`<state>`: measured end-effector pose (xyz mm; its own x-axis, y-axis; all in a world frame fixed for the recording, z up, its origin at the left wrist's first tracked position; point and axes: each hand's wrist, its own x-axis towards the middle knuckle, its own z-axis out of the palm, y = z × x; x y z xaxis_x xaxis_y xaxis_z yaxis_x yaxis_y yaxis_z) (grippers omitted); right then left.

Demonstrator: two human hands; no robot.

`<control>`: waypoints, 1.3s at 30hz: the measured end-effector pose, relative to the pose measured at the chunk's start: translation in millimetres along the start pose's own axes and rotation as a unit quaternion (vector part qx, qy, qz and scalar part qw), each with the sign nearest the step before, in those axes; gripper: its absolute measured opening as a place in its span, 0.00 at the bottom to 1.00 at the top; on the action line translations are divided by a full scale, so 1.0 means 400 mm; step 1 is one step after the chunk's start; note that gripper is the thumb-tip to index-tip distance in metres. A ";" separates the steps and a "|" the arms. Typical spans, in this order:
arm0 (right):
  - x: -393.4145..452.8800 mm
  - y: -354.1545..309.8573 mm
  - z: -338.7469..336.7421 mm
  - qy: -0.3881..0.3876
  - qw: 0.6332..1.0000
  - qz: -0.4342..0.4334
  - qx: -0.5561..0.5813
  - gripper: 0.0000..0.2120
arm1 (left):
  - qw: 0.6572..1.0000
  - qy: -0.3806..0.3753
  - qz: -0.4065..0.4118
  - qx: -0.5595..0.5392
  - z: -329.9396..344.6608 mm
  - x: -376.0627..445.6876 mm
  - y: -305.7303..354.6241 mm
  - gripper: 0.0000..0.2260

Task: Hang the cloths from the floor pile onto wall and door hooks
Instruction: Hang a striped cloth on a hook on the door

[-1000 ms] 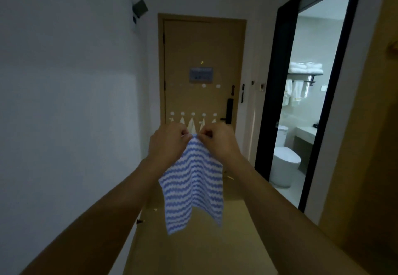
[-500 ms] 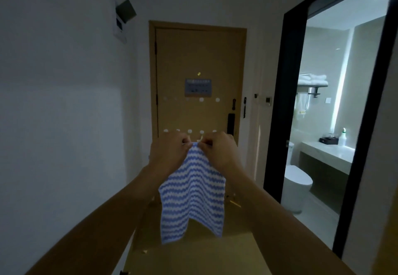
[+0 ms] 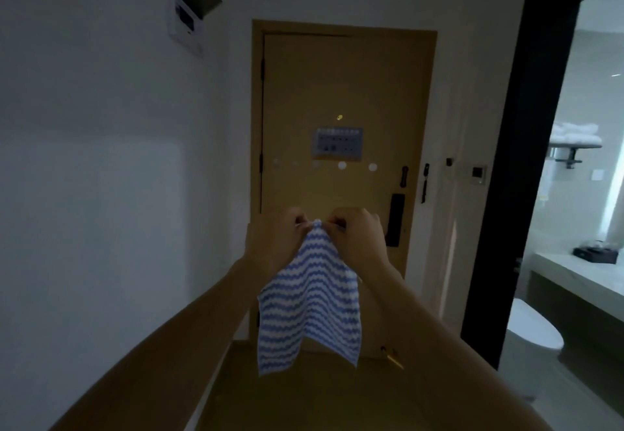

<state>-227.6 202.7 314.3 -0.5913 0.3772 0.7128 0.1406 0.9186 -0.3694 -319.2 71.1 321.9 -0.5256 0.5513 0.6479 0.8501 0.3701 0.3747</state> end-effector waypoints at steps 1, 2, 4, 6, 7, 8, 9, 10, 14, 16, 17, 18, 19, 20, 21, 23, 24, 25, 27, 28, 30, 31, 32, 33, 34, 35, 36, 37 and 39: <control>0.026 0.028 0.023 0.000 1.000 0.001 -0.001 0.11 | 1.000 0.000 0.001 0.000 0.027 0.030 -0.012 0.13; 0.051 0.056 0.046 0.000 1.000 0.003 -0.003 0.11 | 1.000 0.001 0.001 0.001 0.055 0.060 -0.025 0.13; 0.103 0.113 0.091 -0.001 1.000 0.011 -0.005 0.11 | 1.000 0.001 -0.004 -0.005 0.115 0.126 -0.052 0.12; 0.155 0.172 0.136 0.000 1.000 0.018 -0.012 0.10 | 1.000 -0.003 -0.004 -0.018 0.180 0.194 -0.085 0.11; 0.179 0.201 0.158 0.000 1.000 0.022 -0.019 0.10 | 1.000 -0.007 0.001 -0.021 0.213 0.226 -0.103 0.11; 0.204 0.231 0.179 -0.001 0.999 0.027 -0.025 0.10 | 1.000 -0.010 0.006 -0.022 0.248 0.259 -0.120 0.11; 0.230 0.259 0.199 0.002 0.999 0.030 -0.029 0.10 | 0.999 -0.015 0.012 -0.026 0.283 0.295 -0.138 0.11; 0.257 0.288 0.219 0.008 0.999 0.034 -0.032 0.10 | 0.999 -0.020 0.016 -0.037 0.319 0.333 -0.156 0.11; 0.386 0.395 0.296 0.032 0.996 0.060 -0.065 0.10 | 0.995 -0.031 0.032 -0.086 0.455 0.510 -0.216 0.10; 0.461 0.449 0.330 0.038 0.993 0.074 -0.087 0.09 | 0.993 -0.043 0.049 -0.103 0.513 0.610 -0.240 0.10; 0.498 0.476 0.343 0.042 0.991 0.083 -0.094 0.10 | 0.991 -0.048 0.060 -0.108 0.540 0.659 -0.251 0.11; 0.534 0.502 0.355 0.049 0.990 0.089 -0.096 0.10 | 0.990 -0.051 0.071 -0.111 0.567 0.705 -0.261 0.11; 0.566 0.529 0.368 0.056 0.989 0.093 -0.096 0.11 | 0.989 -0.052 0.081 -0.109 0.592 0.748 -0.271 0.11; 0.597 0.556 0.380 0.064 0.989 0.099 -0.093 0.12 | 0.989 -0.051 0.091 -0.105 0.619 0.789 -0.279 0.11; 0.624 0.583 0.390 0.070 0.988 0.105 -0.090 0.13 | 0.988 -0.050 0.101 -0.105 0.647 0.825 -0.284 0.11; 0.671 0.639 0.411 0.076 0.986 0.120 -0.093 0.12 | 0.985 -0.060 0.118 -0.112 0.708 0.891 -0.291 0.11; 0.691 0.669 0.421 0.076 0.984 0.127 -0.098 0.11 | 0.983 -0.068 0.125 -0.112 0.740 0.919 -0.293 0.11; 0.711 0.699 0.432 0.075 0.983 0.135 -0.102 0.10 | 0.983 -0.073 0.130 -0.109 0.771 0.945 -0.295 0.11; 0.750 0.761 0.455 0.079 0.980 0.150 -0.101 0.08 | 0.982 -0.076 0.134 -0.107 0.831 0.997 -0.301 0.11; 0.769 0.793 0.468 0.081 0.980 0.153 -0.100 0.08 | 0.982 -0.078 0.135 -0.105 0.861 1.021 -0.304 0.11; 0.808 0.864 0.496 0.080 0.980 0.154 -0.100 0.08 | 0.983 -0.081 0.138 -0.093 0.924 1.070 -0.312 0.11; 0.828 0.902 0.509 0.077 0.980 0.155 -0.097 0.08 | 0.983 -0.082 0.137 -0.089 0.955 1.095 -0.316 0.11; 0.849 0.942 0.521 0.074 0.980 0.159 -0.092 0.07 | 0.984 -0.082 0.133 -0.088 0.985 1.120 -0.319 0.11; 0.871 0.984 0.531 0.072 0.981 0.160 -0.088 0.07 | 0.984 -0.083 0.129 -0.091 1.015 1.148 -0.321 0.11; 0.895 1.026 0.541 0.070 0.981 0.156 -0.086 0.08 | 0.984 -0.084 0.124 -0.093 1.047 1.179 -0.323 0.12; 0.919 1.068 0.550 0.066 0.983 0.150 -0.084 0.09 | 0.985 -0.087 0.118 -0.094 1.079 1.211 -0.323 0.13; 0.946 1.109 0.559 0.062 0.985 0.143 -0.080 0.10 | 0.985 -0.091 0.112 -0.093 1.111 1.245 -0.323 0.14; 0.977 1.149 0.565 0.058 0.986 0.138 -0.075 0.10 | 0.986 -0.094 0.106 -0.092 1.143 1.280 -0.320 0.14; 1.044 1.227 0.575 0.049 0.987 0.138 -0.064 0.10 | 0.986 -0.092 0.102 -0.096 1.204 1.350 -0.311 0.13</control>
<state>-588.2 783.9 293.6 -0.4372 0.6198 0.6517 0.3895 0.7836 -0.4839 -725.0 683.0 305.7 -0.3244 0.7327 0.5983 0.9205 0.0989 0.3780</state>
